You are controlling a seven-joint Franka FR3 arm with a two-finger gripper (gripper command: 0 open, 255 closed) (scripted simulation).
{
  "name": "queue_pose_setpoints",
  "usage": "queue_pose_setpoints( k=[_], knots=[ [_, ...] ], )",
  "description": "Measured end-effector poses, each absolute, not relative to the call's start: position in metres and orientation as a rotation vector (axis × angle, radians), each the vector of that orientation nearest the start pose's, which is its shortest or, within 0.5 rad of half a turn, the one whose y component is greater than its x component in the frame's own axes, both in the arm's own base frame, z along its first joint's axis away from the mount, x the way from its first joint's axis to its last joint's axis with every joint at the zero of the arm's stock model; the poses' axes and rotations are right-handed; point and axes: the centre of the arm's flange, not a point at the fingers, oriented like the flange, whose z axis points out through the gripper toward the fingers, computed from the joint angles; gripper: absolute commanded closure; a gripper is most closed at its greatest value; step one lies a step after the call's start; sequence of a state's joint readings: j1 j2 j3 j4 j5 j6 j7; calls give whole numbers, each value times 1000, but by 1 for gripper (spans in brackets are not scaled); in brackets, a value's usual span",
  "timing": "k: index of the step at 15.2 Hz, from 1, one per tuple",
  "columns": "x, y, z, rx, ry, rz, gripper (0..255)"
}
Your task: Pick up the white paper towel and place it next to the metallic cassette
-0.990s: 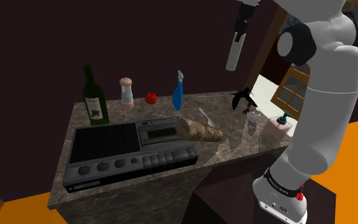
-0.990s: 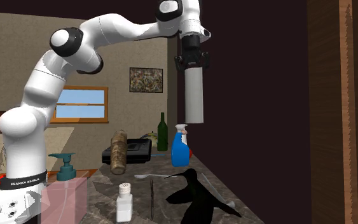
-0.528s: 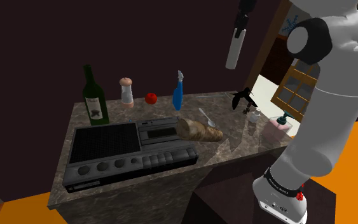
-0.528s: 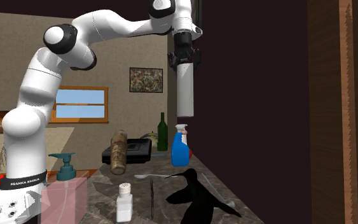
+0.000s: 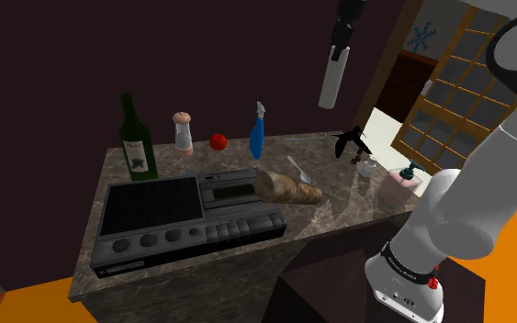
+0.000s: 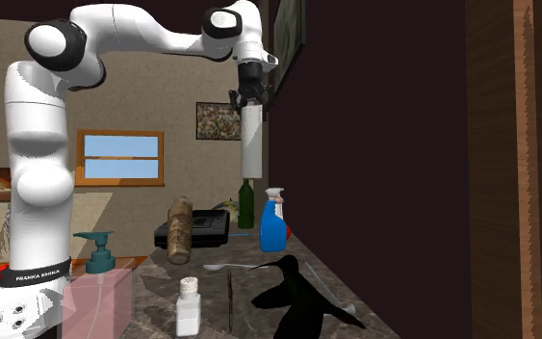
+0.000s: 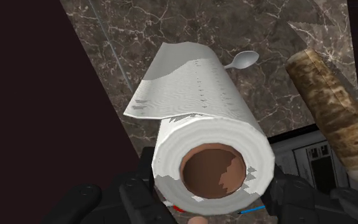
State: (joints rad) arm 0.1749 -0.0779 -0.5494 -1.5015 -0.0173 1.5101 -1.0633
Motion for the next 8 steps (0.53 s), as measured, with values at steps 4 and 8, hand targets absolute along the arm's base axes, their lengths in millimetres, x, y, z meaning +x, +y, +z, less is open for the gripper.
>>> queue_pose_setpoints(
  k=[4, 8],
  knots=[
    [473, -157, 688, -2987, -1067, -114, 255],
    [460, -104, 690, -2987, -1068, -114, 255]
  ],
)
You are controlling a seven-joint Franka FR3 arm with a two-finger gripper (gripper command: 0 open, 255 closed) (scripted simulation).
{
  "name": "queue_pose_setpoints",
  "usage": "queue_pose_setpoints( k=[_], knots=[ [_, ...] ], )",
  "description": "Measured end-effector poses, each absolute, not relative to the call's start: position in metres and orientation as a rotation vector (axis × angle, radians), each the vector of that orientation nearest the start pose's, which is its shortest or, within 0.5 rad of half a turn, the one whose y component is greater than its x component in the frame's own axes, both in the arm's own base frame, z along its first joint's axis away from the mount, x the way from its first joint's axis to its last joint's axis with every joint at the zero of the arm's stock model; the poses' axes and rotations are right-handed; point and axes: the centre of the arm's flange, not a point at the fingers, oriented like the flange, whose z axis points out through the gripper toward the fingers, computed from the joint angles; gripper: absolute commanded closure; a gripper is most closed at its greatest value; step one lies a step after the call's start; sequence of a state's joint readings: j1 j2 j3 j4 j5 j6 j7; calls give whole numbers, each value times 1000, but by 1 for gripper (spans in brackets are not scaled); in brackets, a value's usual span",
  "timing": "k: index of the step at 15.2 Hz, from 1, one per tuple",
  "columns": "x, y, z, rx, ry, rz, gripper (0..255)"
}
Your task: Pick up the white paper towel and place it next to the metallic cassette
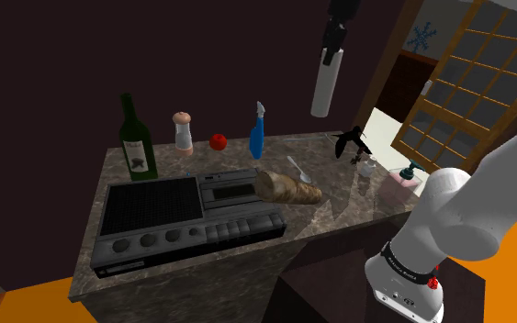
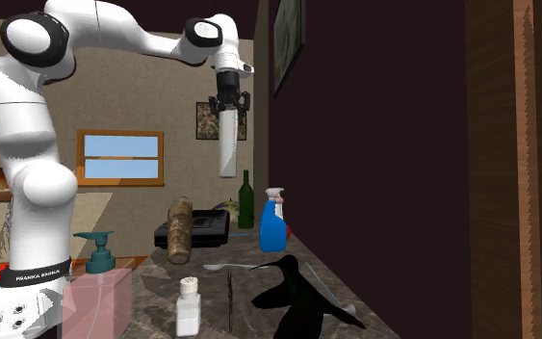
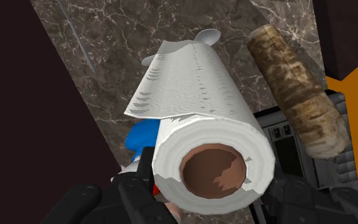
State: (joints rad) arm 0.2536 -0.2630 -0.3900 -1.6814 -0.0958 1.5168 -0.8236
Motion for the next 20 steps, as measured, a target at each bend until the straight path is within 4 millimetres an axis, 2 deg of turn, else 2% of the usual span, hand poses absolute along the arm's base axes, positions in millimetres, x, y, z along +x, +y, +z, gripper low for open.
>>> queue_pose_setpoints(
  k=[11, 13, 20],
  knots=[
    [427, 38, 689, -2988, -1068, -114, 255],
    [424, 47, 683, -2988, -1067, -113, 255],
    [422, 49, 650, -2989, -1065, -113, 255]
  ],
)
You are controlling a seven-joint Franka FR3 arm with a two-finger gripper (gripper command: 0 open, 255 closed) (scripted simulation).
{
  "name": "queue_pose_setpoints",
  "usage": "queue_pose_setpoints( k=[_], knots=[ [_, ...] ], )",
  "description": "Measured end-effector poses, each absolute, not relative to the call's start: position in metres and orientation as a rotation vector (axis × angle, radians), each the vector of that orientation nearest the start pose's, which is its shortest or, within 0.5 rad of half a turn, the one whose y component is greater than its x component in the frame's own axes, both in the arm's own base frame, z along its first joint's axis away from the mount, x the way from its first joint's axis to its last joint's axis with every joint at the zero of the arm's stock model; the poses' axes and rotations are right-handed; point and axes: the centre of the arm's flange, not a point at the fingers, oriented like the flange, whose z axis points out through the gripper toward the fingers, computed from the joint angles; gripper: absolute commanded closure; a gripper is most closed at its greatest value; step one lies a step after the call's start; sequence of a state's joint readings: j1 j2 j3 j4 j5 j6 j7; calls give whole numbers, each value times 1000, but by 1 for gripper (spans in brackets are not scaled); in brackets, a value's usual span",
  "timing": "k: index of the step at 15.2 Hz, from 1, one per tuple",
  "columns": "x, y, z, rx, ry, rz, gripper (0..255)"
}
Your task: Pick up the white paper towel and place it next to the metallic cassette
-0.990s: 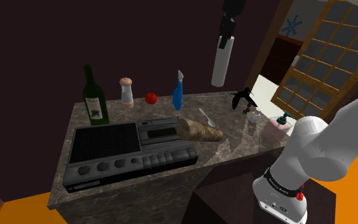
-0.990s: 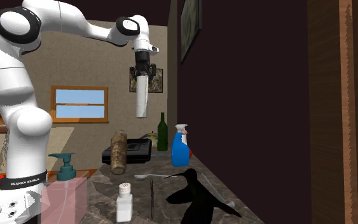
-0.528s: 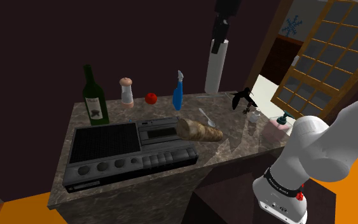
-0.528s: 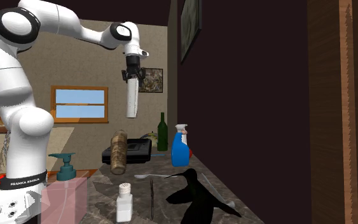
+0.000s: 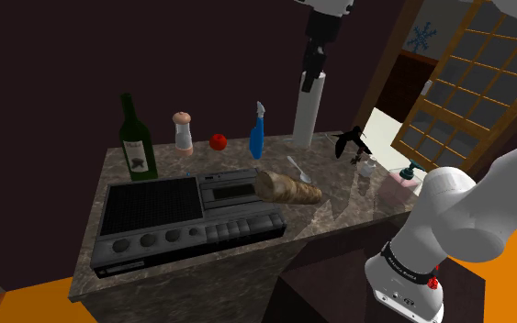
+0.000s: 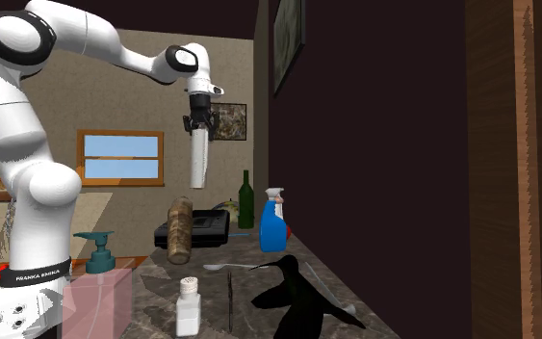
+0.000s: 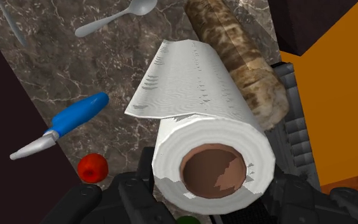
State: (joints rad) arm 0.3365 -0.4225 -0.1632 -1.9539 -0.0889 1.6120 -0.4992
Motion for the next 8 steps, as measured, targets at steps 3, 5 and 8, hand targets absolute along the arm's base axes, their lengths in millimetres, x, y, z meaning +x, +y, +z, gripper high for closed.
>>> queue_pose_setpoints(
  k=[3, 5, 8],
  knots=[
    [421, 50, 632, -2989, -1065, -113, 255],
    [422, 49, 621, -2989, -1065, -113, 255],
    [422, 49, 606, -2989, -1065, -113, 255]
  ],
)
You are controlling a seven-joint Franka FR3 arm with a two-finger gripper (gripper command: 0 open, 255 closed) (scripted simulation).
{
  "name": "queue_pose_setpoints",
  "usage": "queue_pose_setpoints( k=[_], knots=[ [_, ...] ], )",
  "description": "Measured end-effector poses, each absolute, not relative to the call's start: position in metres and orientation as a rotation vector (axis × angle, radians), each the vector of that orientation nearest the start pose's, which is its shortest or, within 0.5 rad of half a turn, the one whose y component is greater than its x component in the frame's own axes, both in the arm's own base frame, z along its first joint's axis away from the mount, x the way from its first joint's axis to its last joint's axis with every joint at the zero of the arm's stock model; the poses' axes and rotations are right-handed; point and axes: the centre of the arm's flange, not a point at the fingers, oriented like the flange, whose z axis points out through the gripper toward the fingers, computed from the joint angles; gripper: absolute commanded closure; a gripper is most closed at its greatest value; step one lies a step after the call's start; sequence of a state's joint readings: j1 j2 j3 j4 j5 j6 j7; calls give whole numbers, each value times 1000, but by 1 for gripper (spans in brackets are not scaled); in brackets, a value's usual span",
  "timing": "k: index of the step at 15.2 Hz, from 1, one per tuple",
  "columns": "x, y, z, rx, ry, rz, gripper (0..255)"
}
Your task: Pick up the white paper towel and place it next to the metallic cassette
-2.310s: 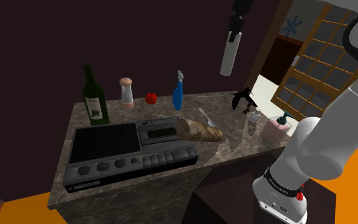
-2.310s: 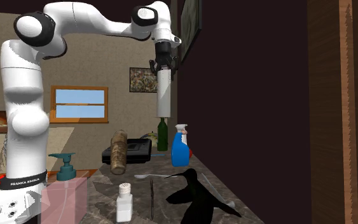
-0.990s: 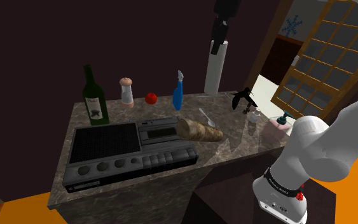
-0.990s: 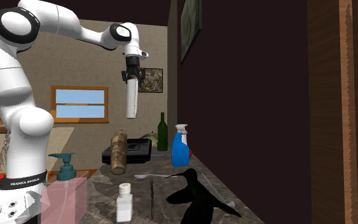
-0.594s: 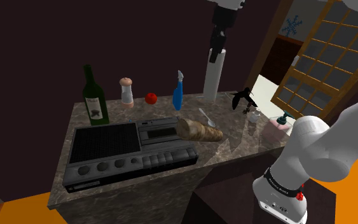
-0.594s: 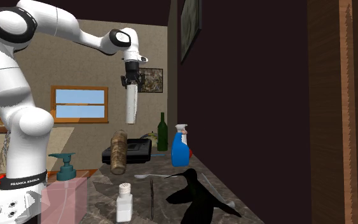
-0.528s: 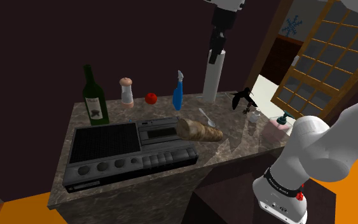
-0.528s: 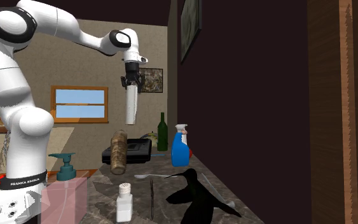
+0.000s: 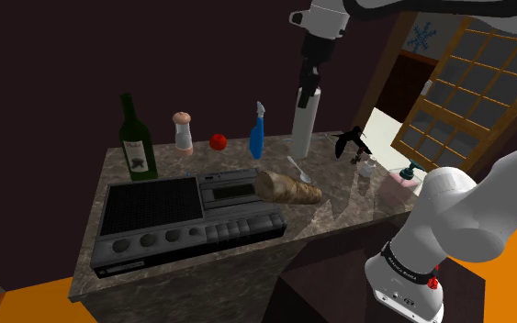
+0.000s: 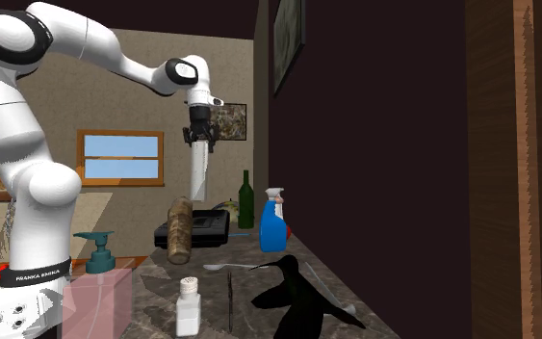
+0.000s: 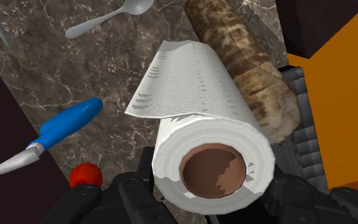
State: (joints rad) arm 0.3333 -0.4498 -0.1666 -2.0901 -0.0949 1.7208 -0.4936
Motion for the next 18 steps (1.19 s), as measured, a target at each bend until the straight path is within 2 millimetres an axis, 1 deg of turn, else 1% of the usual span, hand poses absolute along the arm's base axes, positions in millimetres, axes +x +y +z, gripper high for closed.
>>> queue_pose_setpoints(
  k=[18],
  knots=[
    [422, 50, 512, -2990, -1065, -118, 255]
  ],
)
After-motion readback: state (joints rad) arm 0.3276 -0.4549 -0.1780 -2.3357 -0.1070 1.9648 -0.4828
